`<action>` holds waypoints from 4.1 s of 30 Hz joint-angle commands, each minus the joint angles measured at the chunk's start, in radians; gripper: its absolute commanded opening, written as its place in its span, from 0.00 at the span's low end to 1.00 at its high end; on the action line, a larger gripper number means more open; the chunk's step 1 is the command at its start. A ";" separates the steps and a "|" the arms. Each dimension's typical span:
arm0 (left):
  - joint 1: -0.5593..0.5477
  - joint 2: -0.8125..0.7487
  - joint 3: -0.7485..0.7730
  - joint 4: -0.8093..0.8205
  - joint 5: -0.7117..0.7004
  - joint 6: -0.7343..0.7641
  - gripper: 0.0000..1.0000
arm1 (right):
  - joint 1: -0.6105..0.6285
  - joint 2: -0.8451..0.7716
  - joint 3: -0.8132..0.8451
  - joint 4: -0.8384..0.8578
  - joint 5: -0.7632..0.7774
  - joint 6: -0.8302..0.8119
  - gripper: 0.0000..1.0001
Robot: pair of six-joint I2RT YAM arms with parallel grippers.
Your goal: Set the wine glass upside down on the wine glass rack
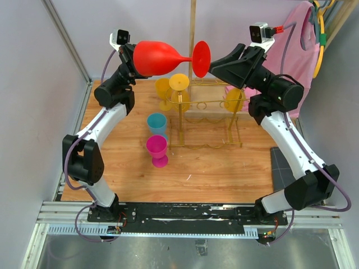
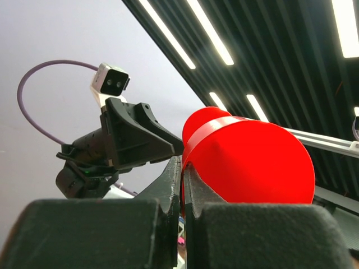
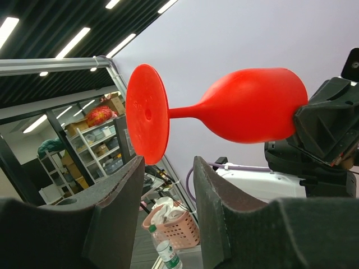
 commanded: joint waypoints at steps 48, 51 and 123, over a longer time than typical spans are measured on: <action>0.184 -0.105 -0.189 0.257 0.022 -0.218 0.49 | -0.011 -0.003 0.158 -0.111 0.053 -0.099 0.01; 0.207 -0.121 -0.216 0.258 0.038 -0.215 0.49 | -0.049 -0.044 0.151 -0.200 0.029 -0.174 0.01; 0.235 -0.206 -0.283 0.221 0.108 -0.180 0.43 | -0.342 0.086 0.139 -1.344 0.005 -0.784 0.01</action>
